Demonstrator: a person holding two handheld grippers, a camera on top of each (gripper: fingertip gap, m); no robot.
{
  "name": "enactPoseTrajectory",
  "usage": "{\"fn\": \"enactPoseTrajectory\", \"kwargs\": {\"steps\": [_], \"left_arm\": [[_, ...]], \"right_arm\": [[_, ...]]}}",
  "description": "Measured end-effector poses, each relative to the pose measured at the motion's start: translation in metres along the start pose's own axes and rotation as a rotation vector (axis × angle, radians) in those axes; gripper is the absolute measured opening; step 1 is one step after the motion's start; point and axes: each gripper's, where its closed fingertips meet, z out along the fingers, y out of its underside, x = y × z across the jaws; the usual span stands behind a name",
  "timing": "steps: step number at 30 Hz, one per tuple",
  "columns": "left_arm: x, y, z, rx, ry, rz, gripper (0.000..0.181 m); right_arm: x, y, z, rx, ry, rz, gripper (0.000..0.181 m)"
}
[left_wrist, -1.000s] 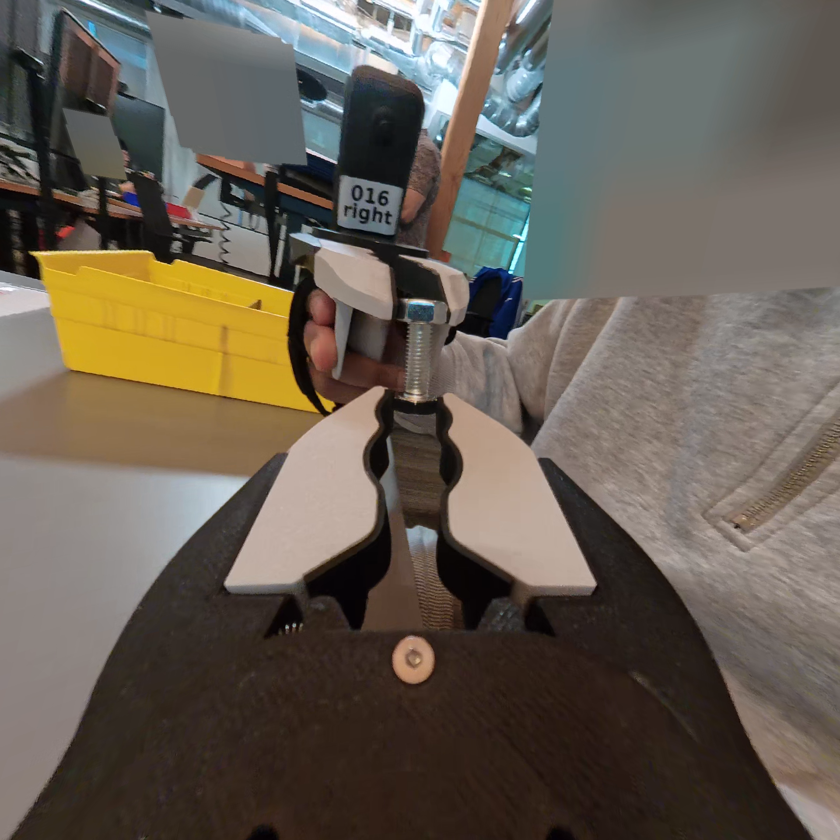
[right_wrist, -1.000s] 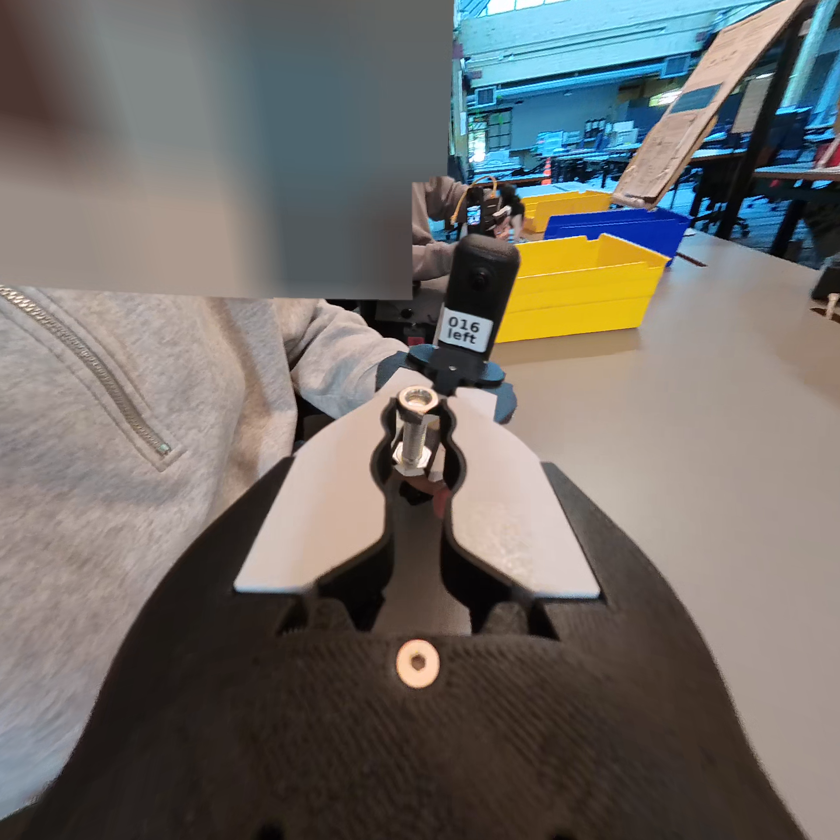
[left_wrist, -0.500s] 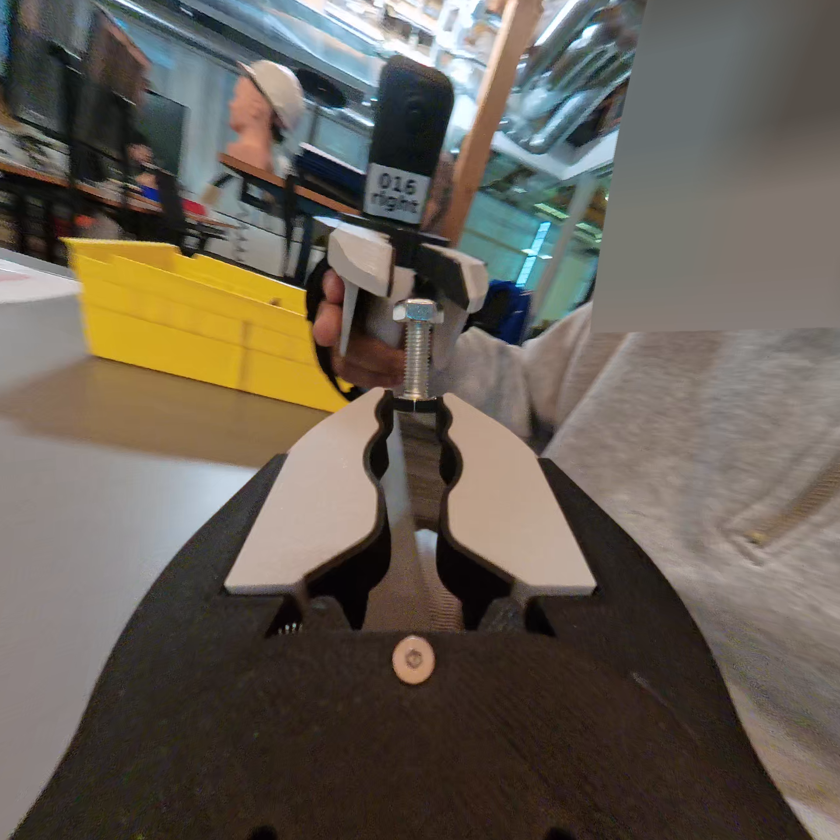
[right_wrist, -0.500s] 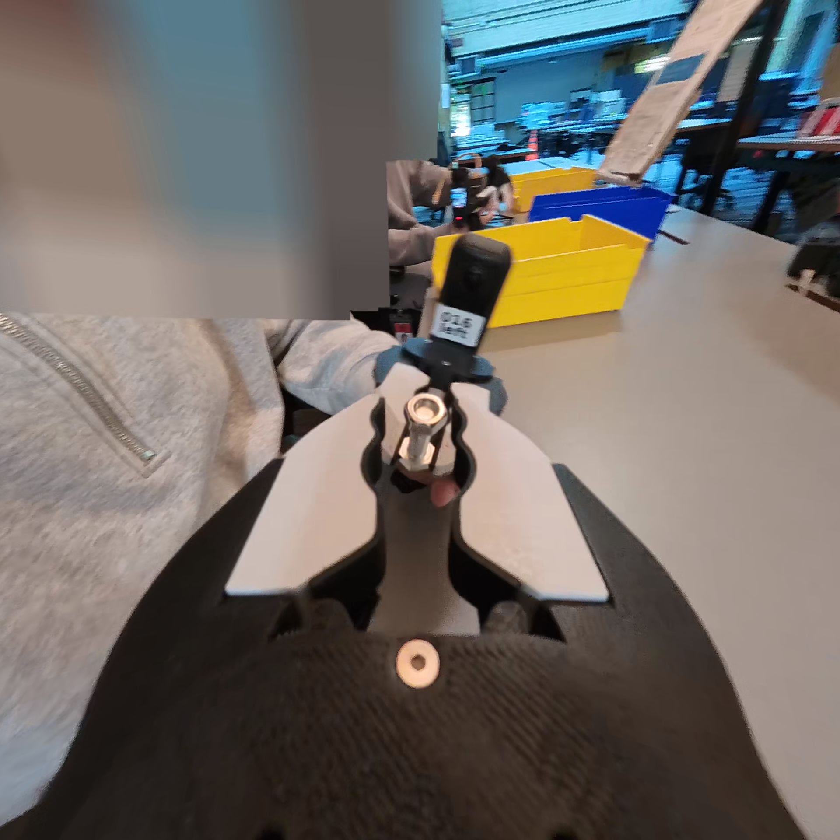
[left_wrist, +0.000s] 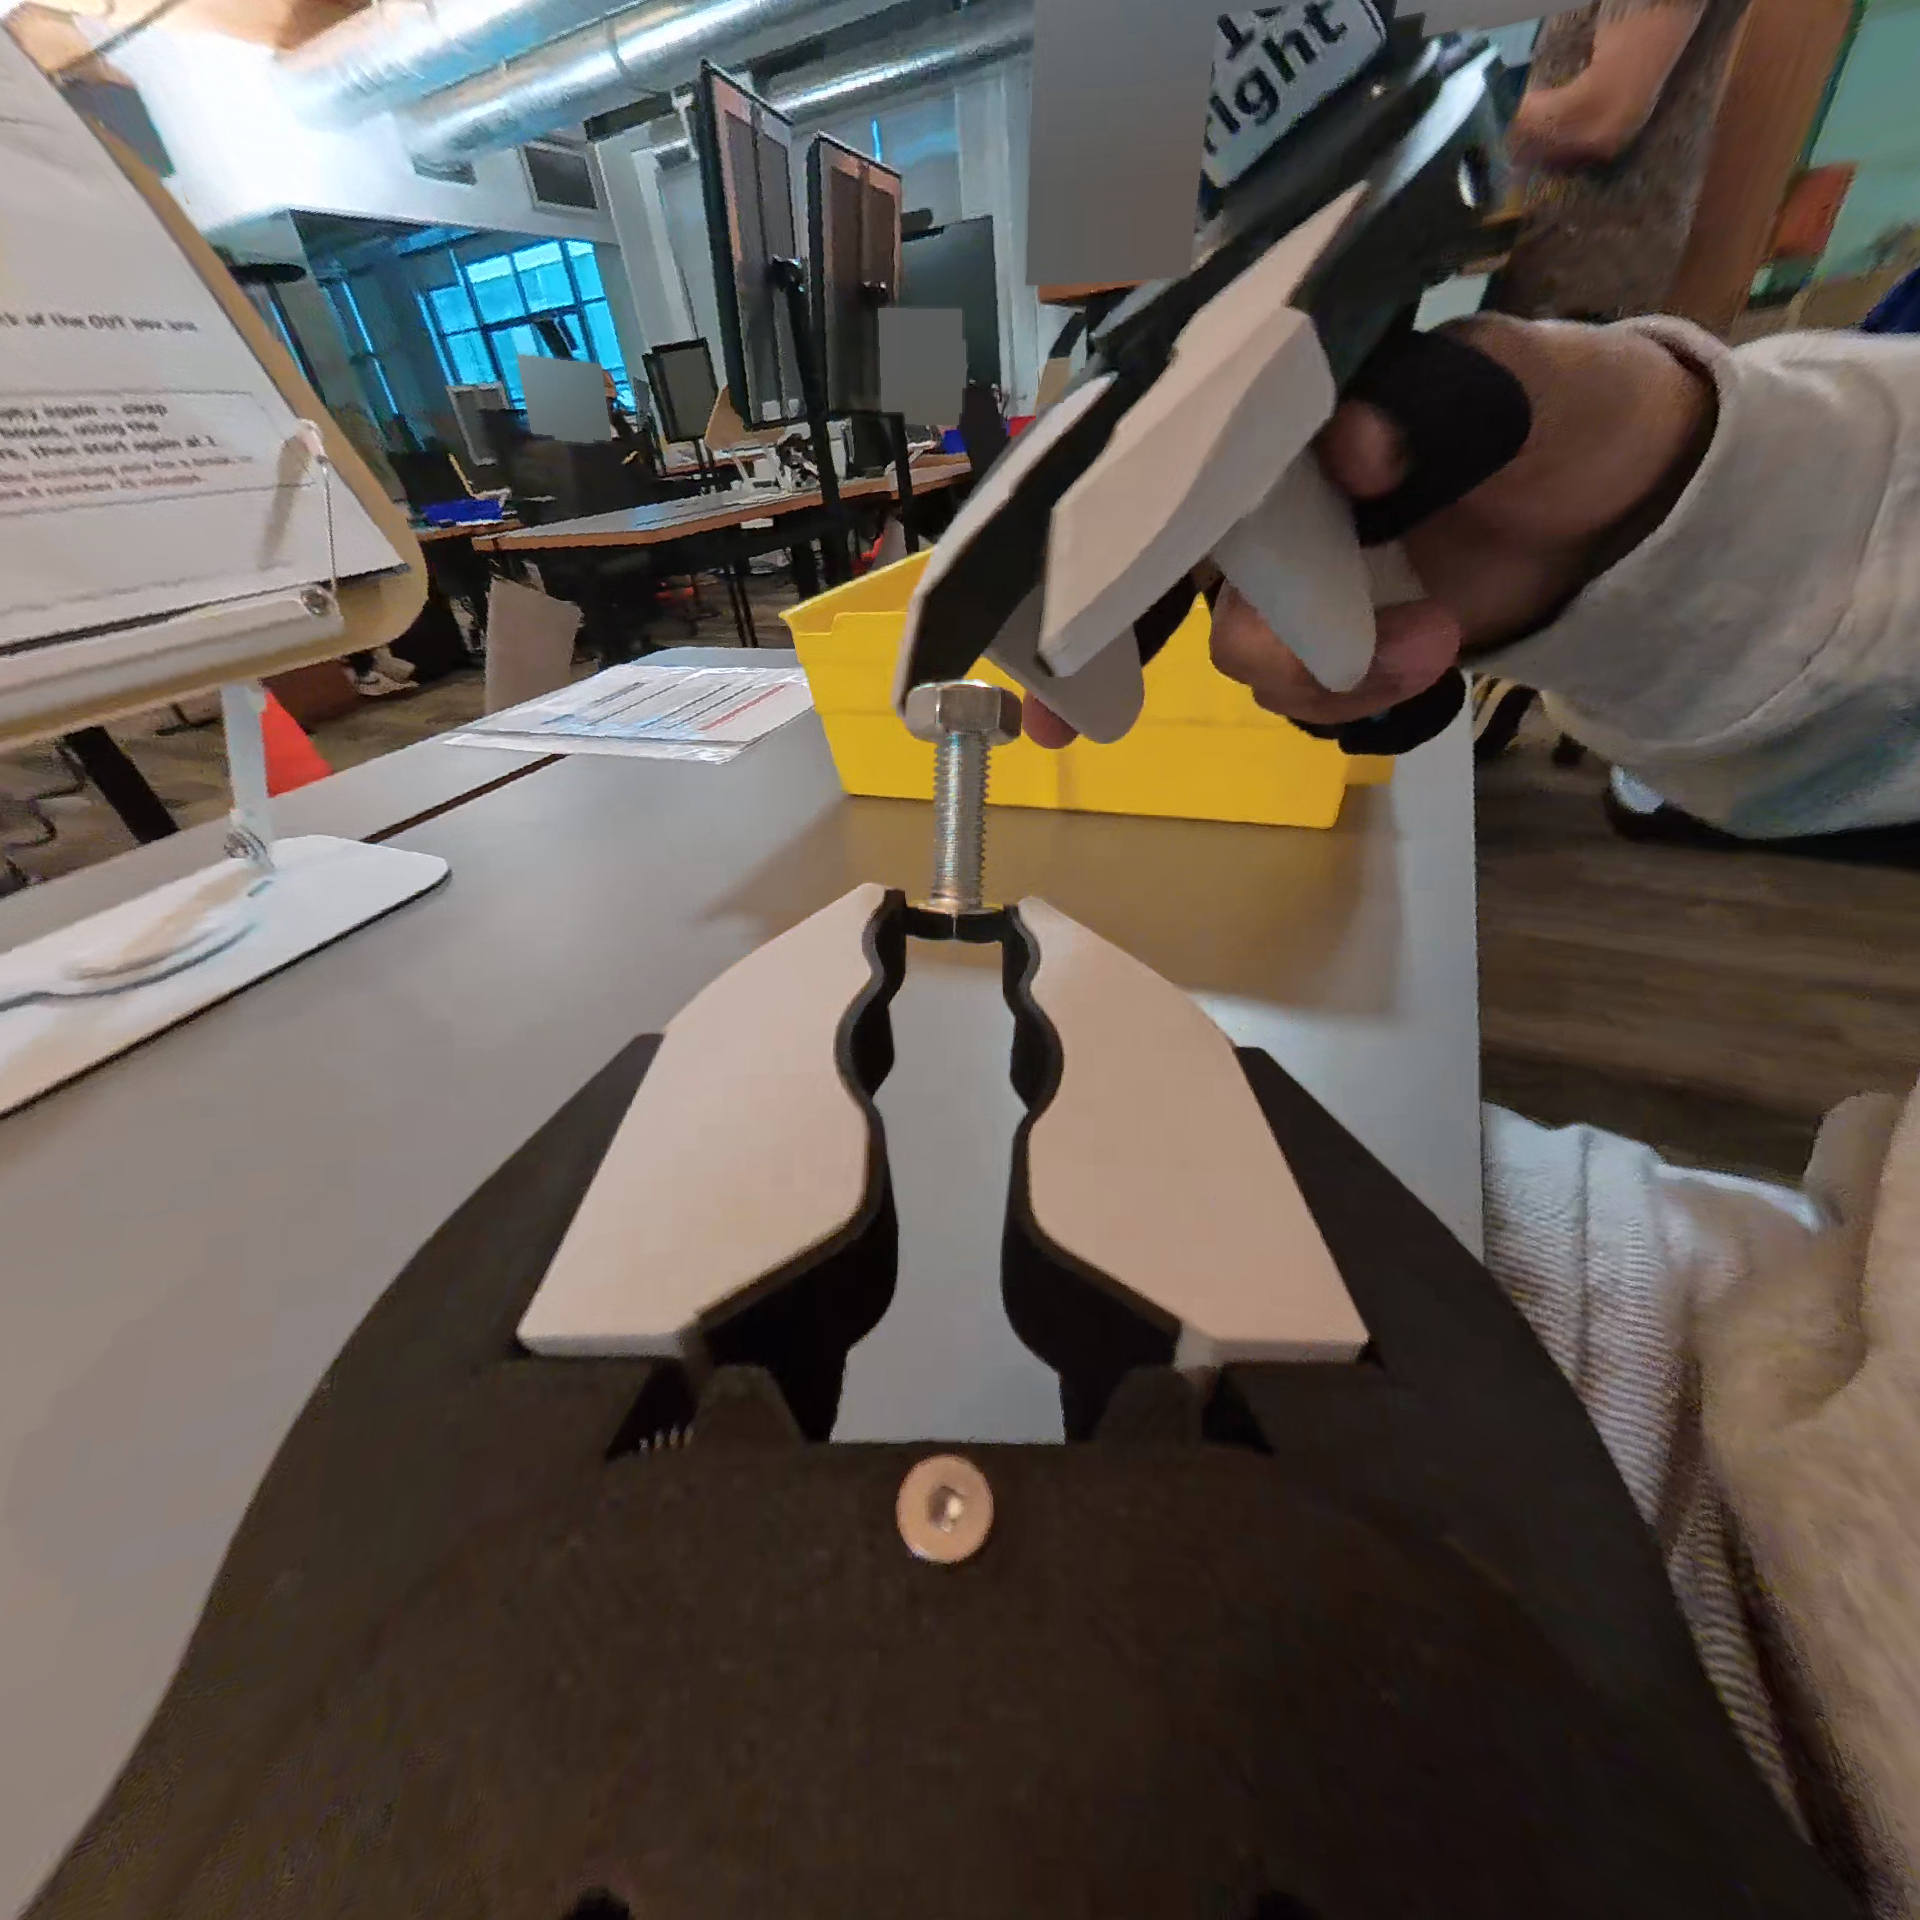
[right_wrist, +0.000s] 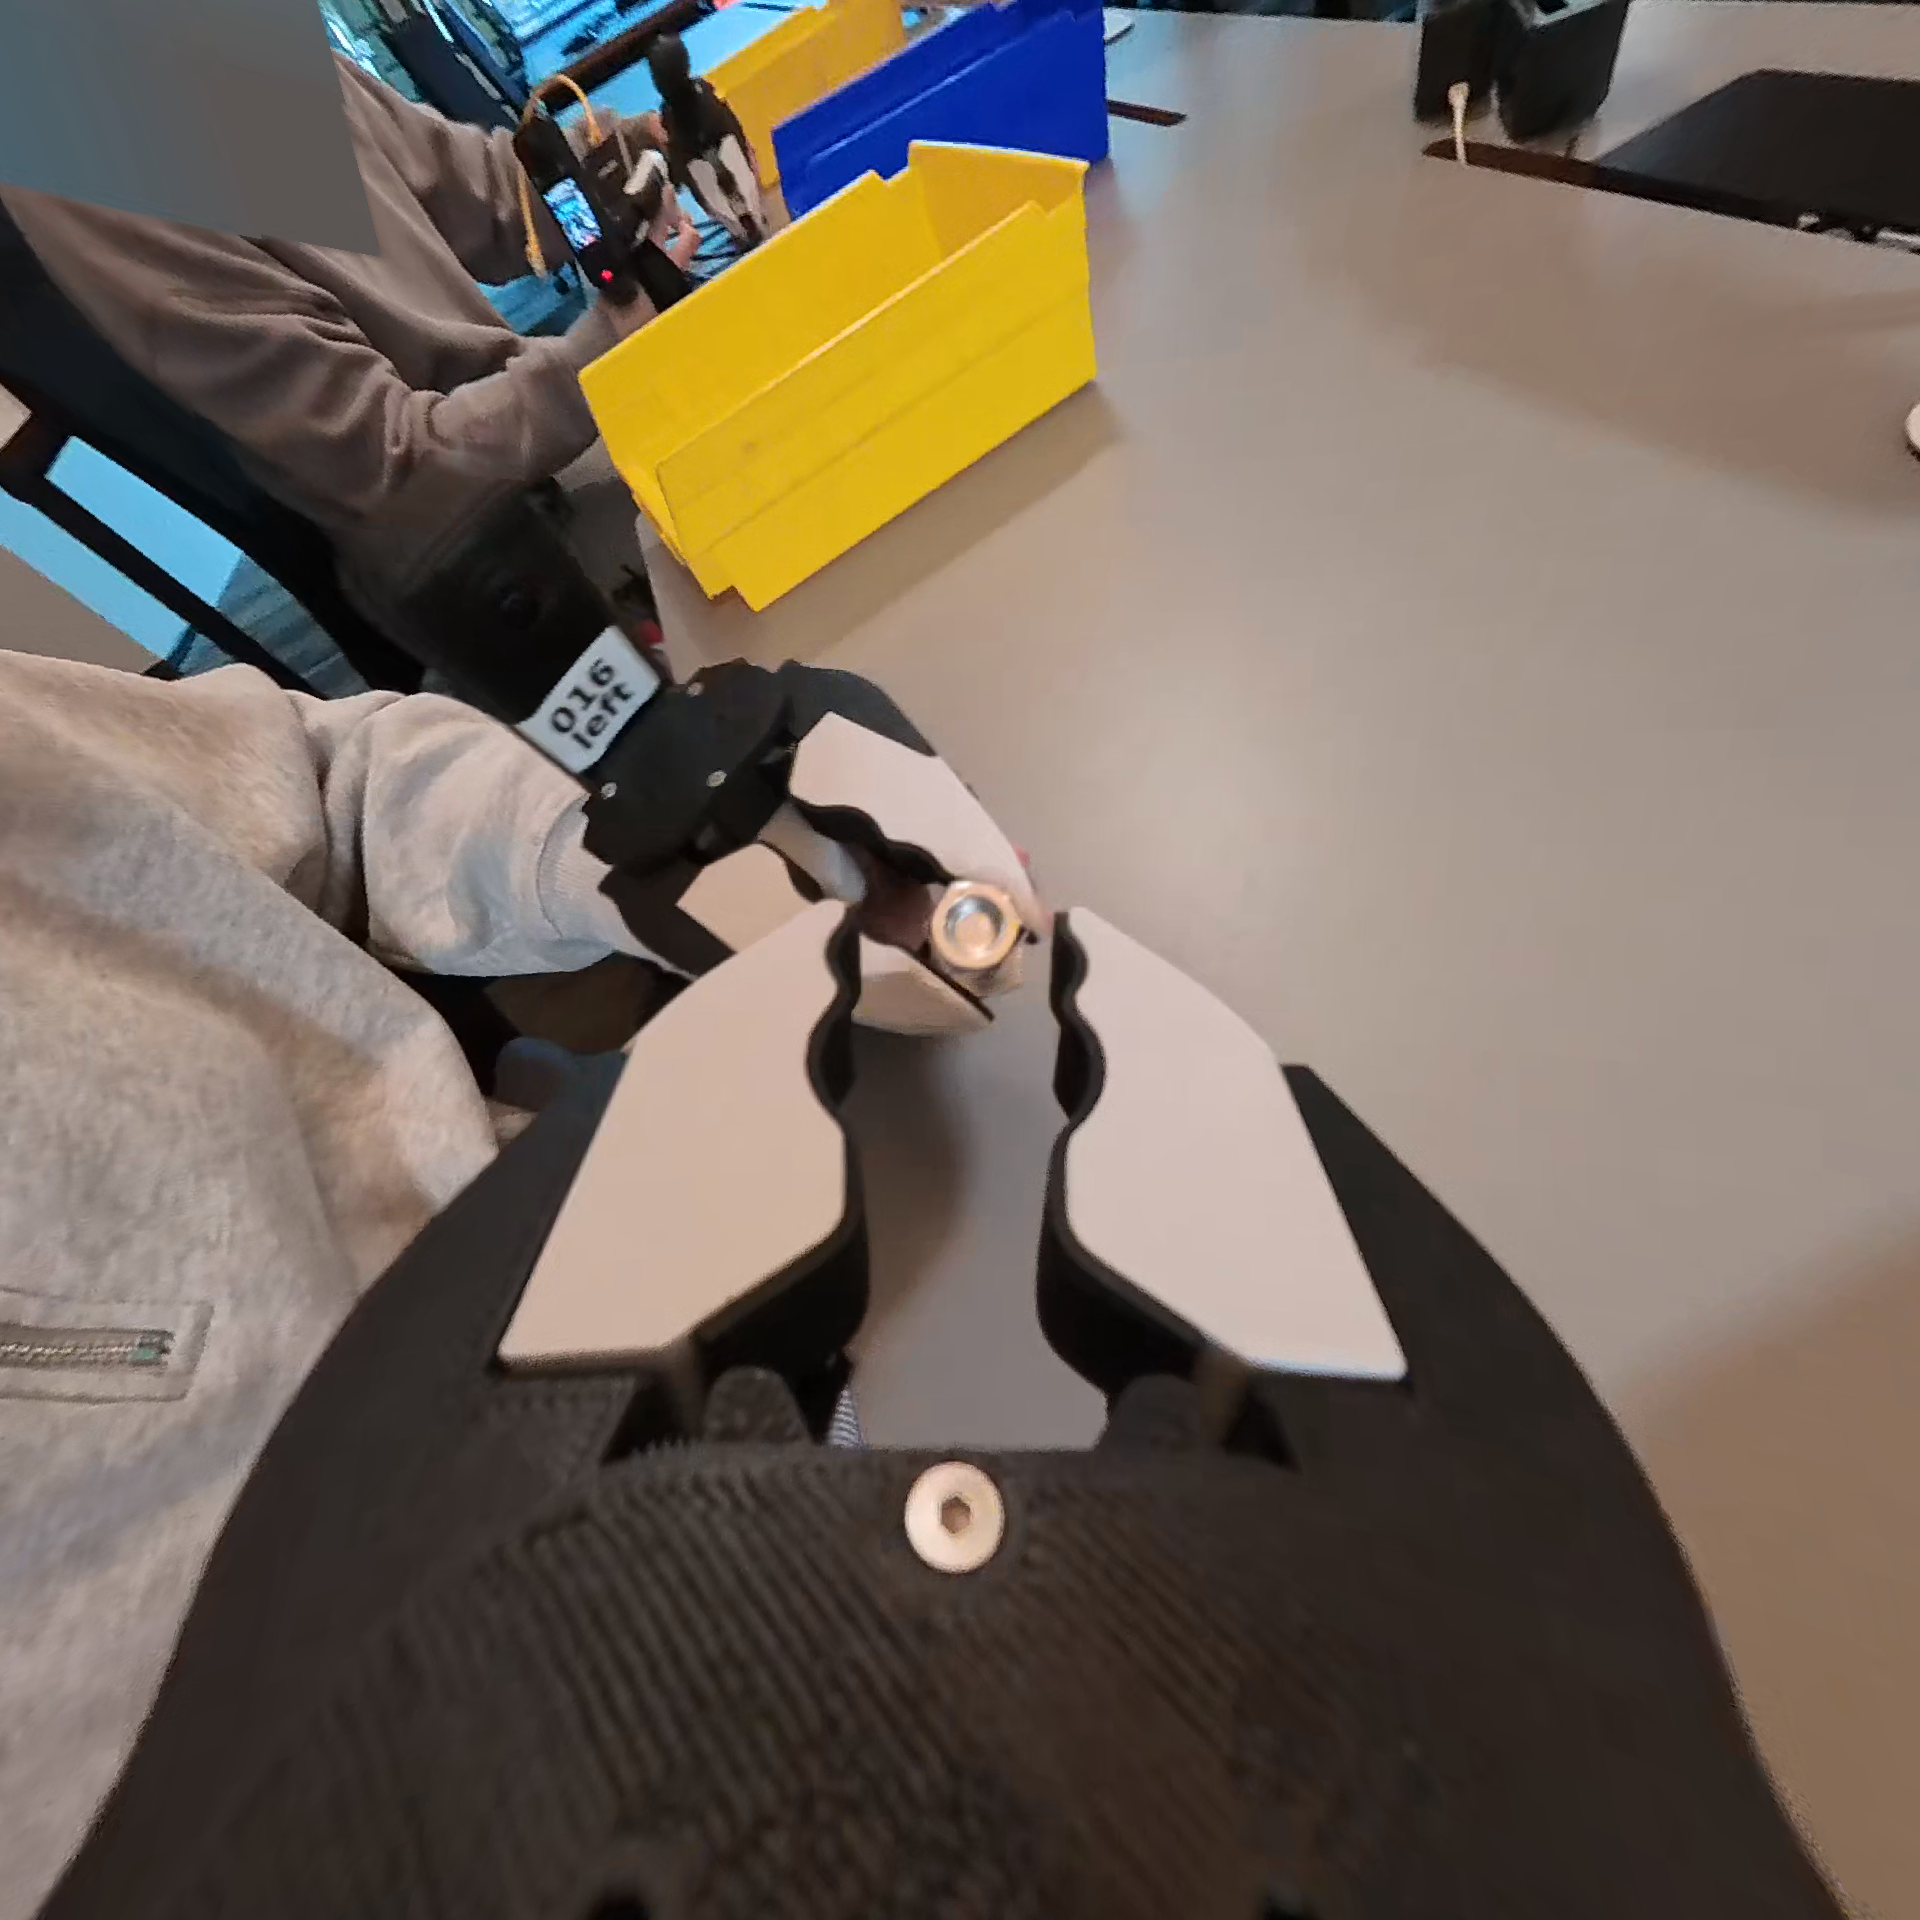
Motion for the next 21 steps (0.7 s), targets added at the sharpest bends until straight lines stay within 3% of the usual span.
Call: {"fn": "enactPoseTrajectory", "kwargs": {"steps": [5, 21], "left_arm": [[0.006, 0.001, 0.002, -0.024, -0.013, 0.071, 0.019], [0.031, -0.011, 0.000, 0.055, 0.186, -0.125, 0.019]], "right_arm": [[0.000, 0.008, 0.000, -0.068, 0.025, -0.016, 0.019], [-0.020, 0.012, -0.014, -0.160, -0.066, -0.271, 0.019]]}}
